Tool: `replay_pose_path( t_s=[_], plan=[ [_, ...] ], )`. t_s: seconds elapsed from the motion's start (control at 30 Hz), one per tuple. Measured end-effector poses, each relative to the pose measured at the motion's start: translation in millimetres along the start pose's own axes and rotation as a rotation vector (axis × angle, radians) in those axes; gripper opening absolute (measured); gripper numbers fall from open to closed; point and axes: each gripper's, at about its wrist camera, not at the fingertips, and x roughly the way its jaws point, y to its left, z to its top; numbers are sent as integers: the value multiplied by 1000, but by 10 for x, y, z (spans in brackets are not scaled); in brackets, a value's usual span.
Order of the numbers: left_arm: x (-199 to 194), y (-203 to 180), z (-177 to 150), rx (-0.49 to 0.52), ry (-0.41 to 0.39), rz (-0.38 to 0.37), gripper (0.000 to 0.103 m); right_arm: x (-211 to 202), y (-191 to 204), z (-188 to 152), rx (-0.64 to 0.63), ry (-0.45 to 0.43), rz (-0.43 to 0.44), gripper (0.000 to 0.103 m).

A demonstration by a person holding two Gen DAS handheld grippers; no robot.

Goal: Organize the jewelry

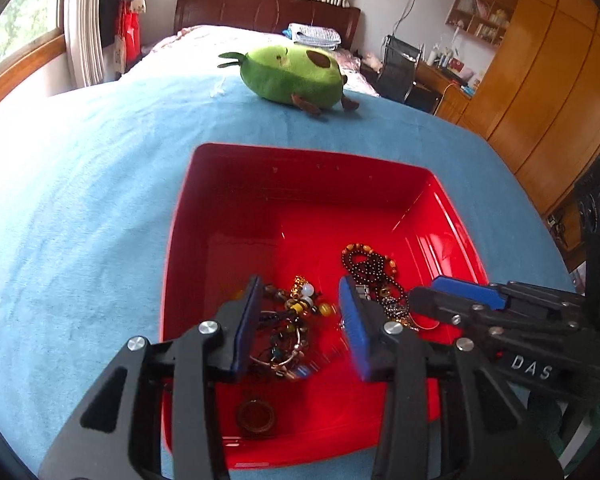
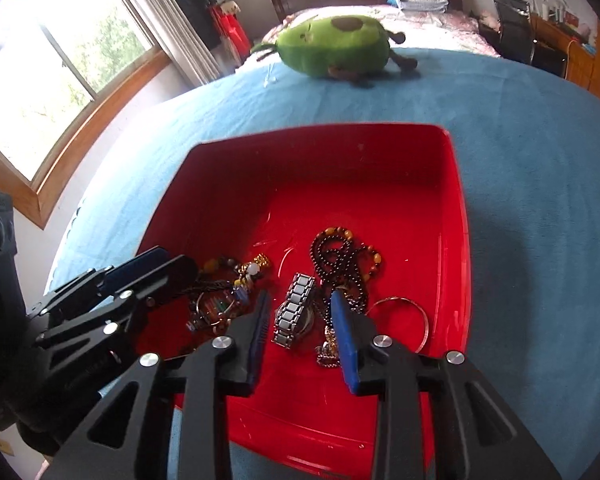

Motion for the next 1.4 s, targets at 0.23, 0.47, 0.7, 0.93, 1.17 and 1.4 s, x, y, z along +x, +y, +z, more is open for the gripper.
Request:
replay_pose_path(
  t_s=[0.23,0.47,0.7,0.93,1.17,1.4],
  plan=[
    [-384,-3,-146,8,-61,46,62,-363,91,-171,-36,-98,-66,77],
    [-851,-15,-463,28,-152,128,93,-595,138,-418,-36,-152,-64,99],
    [-1139,38,-741,13,-190,175,97,-747,183,-632,-30,-154,-68,99],
    [-1277,28,-855,19,-196,203,98,-821,227,-736,-19,-139,-81,99],
    [-1296,28,-923,25,-181,206,98,-773,214,-827,-12,-123,-114,99],
    [-1148,20,-977,38,-122,210,98,-718,138,-910,5,-96,-120,99]
  ],
)
